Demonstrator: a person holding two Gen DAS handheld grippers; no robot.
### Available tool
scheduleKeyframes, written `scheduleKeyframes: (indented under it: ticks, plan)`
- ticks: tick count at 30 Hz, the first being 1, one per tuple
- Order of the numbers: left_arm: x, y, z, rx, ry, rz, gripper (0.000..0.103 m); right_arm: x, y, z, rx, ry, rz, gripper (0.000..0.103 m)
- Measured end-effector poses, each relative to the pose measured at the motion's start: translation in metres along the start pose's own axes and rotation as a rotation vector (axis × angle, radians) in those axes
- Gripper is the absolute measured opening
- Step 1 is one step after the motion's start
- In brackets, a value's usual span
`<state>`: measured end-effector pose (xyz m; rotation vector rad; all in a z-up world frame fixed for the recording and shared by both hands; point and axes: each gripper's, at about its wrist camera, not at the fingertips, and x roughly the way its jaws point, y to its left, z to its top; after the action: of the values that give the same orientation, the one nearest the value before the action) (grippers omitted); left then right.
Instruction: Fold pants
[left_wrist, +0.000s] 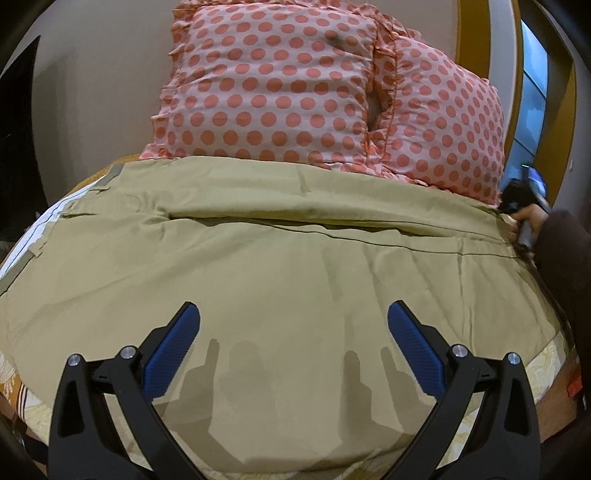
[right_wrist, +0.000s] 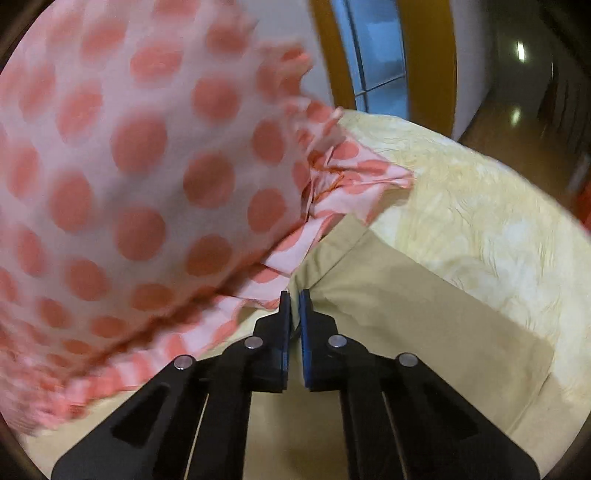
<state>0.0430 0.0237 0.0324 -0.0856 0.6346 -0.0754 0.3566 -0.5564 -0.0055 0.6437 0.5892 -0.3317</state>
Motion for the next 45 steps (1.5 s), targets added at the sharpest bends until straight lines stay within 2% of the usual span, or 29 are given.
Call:
scheduleKeyframes:
  ticks: [3,4,7,9,10,13,15,18,20,21,23,25,27,28,30,31,33,36,40,42,44,45]
  plan:
    - [-0.008,0.008,-0.002,-0.031,-0.020,-0.007,0.101,-0.053,-0.036,-0.002,0.035,-0.066,0.176,0.004]
    - [-0.010,0.010,-0.002,-0.042,-0.026,-0.011,0.101,-0.083,-0.050,-0.014,0.053,-0.087,0.251,0.004]
    - [-0.016,0.019,-0.002,-0.112,-0.050,-0.044,0.101,-0.149,-0.084,-0.059,0.108,-0.099,0.357,0.004]
    - [-0.019,0.026,-0.002,-0.174,-0.066,-0.085,0.101,-0.177,-0.112,-0.102,0.157,-0.070,0.349,0.004]
    - [-0.019,0.028,-0.001,-0.198,-0.071,-0.109,0.101,-0.193,-0.114,-0.118,0.172,-0.052,0.338,0.004]
    - [-0.019,0.030,0.002,-0.229,-0.069,-0.131,0.101,-0.184,-0.133,-0.143,0.235,0.054,0.326,0.005]
    - [-0.019,0.029,0.004,-0.212,-0.054,-0.114,0.101,-0.198,-0.139,-0.159,0.273,0.091,0.328,0.008]
    - [-0.025,0.032,0.006,-0.189,-0.078,-0.069,0.101,-0.197,-0.131,-0.158,0.264,0.098,0.358,0.032]
    - [-0.029,0.036,0.010,-0.180,-0.095,-0.068,0.101,-0.203,-0.127,-0.162,0.253,0.086,0.371,0.046]
    - [-0.029,0.040,0.014,-0.183,-0.093,-0.063,0.101,-0.200,-0.122,-0.160,0.247,0.087,0.363,0.050]
    - [-0.026,0.050,0.026,-0.202,-0.081,-0.059,0.101,-0.193,-0.116,-0.157,0.235,0.085,0.342,0.050]
    - [-0.020,0.061,0.041,-0.230,-0.066,-0.078,0.101,-0.182,-0.108,-0.152,0.202,0.074,0.326,0.045]
    - [-0.010,0.072,0.057,-0.252,-0.053,-0.095,0.101,-0.168,-0.109,-0.149,0.201,0.100,0.360,0.003]
    - [-0.002,0.079,0.069,-0.264,-0.046,-0.100,0.101,-0.168,-0.114,-0.149,0.229,0.095,0.395,0.003]
    - [0.013,0.089,0.087,-0.285,-0.030,-0.083,0.101,-0.193,-0.130,-0.151,0.261,0.004,0.498,0.002]
    - [0.021,0.095,0.096,-0.295,-0.022,-0.073,0.101,-0.203,-0.134,-0.152,0.256,-0.026,0.521,0.002]
    - [0.045,0.107,0.115,-0.330,0.012,-0.060,0.101,-0.225,-0.143,-0.157,0.242,-0.087,0.536,0.002]
    - [0.087,0.123,0.134,-0.392,0.097,-0.051,0.100,-0.230,-0.145,-0.157,0.221,-0.092,0.527,0.002]
    - [0.149,0.138,0.155,-0.438,0.205,0.032,0.087,-0.229,-0.145,-0.157,0.215,-0.093,0.523,0.002]
    - [0.176,0.144,0.160,-0.452,0.258,0.075,0.072,-0.228,-0.144,-0.156,0.208,-0.090,0.518,0.002]
    - [0.201,0.153,0.161,-0.475,0.315,0.111,0.035,-0.224,-0.143,-0.152,0.202,-0.080,0.512,0.002]
    - [0.202,0.156,0.163,-0.478,0.299,0.138,0.024,-0.222,-0.143,-0.150,0.200,-0.075,0.516,0.002]
